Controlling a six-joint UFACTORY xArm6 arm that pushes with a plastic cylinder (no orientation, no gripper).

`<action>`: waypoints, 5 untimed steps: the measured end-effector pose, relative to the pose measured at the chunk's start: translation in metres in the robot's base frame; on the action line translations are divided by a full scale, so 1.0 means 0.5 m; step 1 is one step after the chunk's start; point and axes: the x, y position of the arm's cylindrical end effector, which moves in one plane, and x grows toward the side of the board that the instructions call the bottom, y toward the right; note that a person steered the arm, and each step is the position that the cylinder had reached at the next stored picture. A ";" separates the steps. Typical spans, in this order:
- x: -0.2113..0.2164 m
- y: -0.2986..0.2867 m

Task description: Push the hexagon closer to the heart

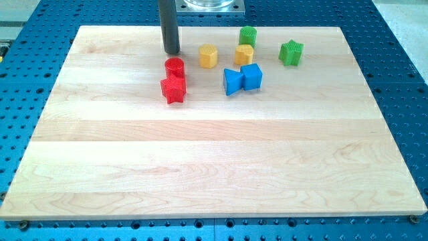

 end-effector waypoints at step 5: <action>0.012 0.145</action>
